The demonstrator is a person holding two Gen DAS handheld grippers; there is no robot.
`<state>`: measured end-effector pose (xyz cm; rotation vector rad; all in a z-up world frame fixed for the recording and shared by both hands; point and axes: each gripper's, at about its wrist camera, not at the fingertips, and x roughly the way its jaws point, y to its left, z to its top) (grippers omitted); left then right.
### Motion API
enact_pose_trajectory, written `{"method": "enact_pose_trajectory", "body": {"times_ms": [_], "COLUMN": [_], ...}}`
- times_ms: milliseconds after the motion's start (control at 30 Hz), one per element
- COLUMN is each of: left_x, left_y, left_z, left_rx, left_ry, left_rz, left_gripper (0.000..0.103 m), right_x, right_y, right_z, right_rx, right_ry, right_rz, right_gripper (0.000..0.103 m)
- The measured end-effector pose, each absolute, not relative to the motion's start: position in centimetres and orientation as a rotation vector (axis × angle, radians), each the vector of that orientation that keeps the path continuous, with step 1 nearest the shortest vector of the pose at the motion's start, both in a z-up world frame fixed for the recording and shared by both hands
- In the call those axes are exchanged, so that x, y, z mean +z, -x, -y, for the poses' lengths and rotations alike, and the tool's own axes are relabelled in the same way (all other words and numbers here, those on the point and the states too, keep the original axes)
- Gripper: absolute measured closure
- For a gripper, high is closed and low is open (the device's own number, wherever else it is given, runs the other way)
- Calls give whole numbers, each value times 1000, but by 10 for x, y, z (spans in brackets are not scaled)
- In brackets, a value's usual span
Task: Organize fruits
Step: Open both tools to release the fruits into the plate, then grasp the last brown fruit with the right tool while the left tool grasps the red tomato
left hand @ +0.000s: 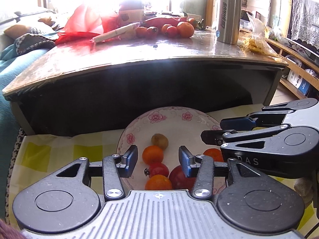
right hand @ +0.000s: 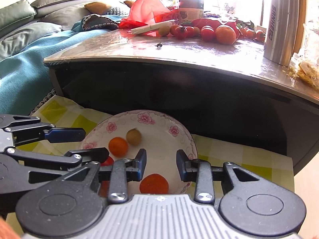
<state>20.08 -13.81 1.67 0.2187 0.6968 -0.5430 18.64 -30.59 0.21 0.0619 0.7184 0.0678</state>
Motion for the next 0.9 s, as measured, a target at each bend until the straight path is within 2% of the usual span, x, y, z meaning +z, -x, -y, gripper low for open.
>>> {"method": "enact_pose_trajectory", "body": {"times_ms": [167,533,900], "left_x": [24,27,15], "left_y": [-192,-173,-149], "left_z": [133,124,90], "left_rx": [-541,-547,-526], "left_ry": [-223,-233,-252], "left_rz": [-690,-705,-787], "left_gripper": [46,46,43], "right_x": [11,19,-7], "right_y": [-176,-149,-103], "right_z": [305,297,278], "right_rx": [76,98,154], "right_ry": [-61,-65,-56], "right_rz": [-701,-698,-809], "right_gripper": [63,63,63]}}
